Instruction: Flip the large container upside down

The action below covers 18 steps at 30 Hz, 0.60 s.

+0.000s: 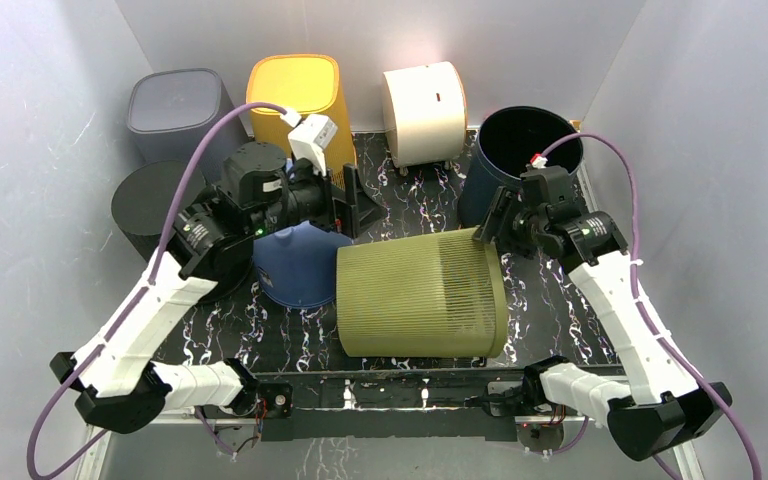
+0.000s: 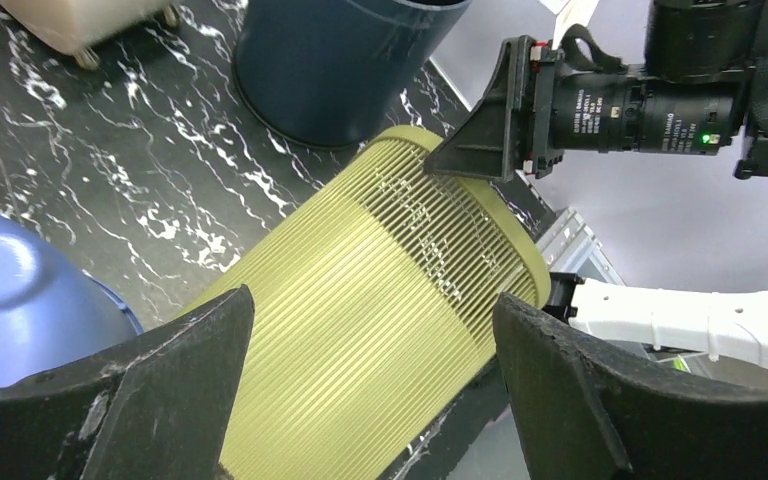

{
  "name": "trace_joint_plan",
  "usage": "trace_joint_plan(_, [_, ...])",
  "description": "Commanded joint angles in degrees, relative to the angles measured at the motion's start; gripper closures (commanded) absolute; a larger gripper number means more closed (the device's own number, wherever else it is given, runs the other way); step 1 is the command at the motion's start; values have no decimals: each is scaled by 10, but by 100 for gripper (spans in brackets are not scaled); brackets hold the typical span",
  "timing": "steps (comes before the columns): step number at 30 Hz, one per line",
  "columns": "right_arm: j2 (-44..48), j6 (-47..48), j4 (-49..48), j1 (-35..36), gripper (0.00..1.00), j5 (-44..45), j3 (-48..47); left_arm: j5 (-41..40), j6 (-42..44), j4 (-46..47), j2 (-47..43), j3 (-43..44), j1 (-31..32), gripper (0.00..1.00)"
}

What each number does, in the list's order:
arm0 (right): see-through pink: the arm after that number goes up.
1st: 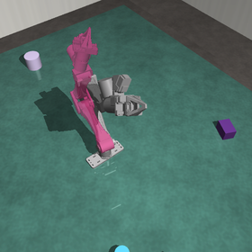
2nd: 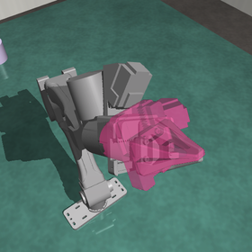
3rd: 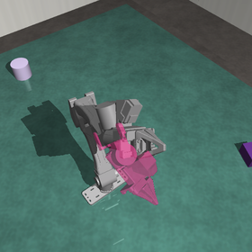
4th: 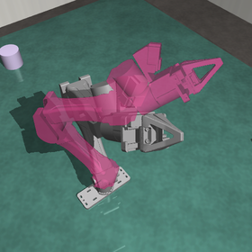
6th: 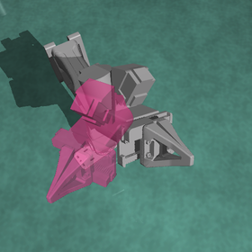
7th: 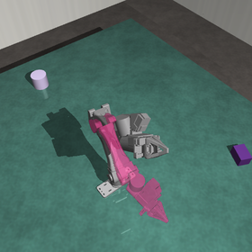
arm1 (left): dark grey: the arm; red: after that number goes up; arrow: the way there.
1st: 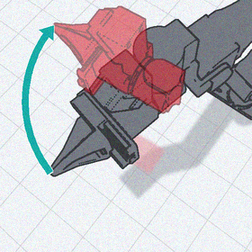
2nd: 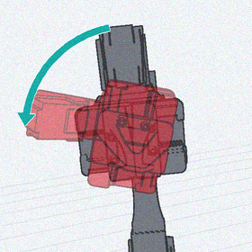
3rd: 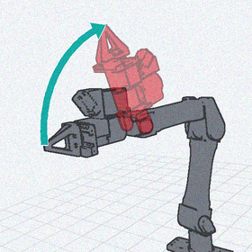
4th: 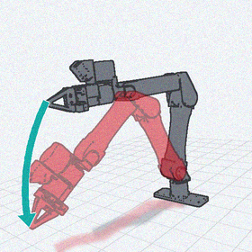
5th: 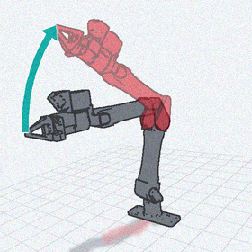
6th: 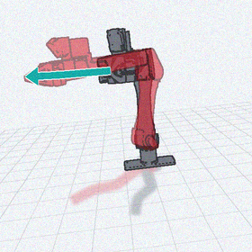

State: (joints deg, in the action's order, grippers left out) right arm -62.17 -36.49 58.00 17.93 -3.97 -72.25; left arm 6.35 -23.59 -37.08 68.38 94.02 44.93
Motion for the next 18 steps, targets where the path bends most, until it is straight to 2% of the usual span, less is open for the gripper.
trace_joint_plan(1, [30, 64, 59, -1, 41, 144, 13, 46, -28, 31, 6, -41, 2, 12])
trace_joint_plan(3, [31, 66, 71, -1, 32, 156, 16, 43, -33, 23, 12, -49, 2, 12])
trace_joint_plan(7, [37, 65, 89, -1, 25, 167, 1, 14, -50, -24, 13, -55, 2, 13])
trace_joint_plan(13, [41, 69, 126, -1, 27, 165, -34, -37, -106, -117, -28, -102, 3, 14])
trace_joint_plan(18, [43, 67, 162, -1, 29, 160, -73, -16, -173, -92, -71, -188, 8, 15])
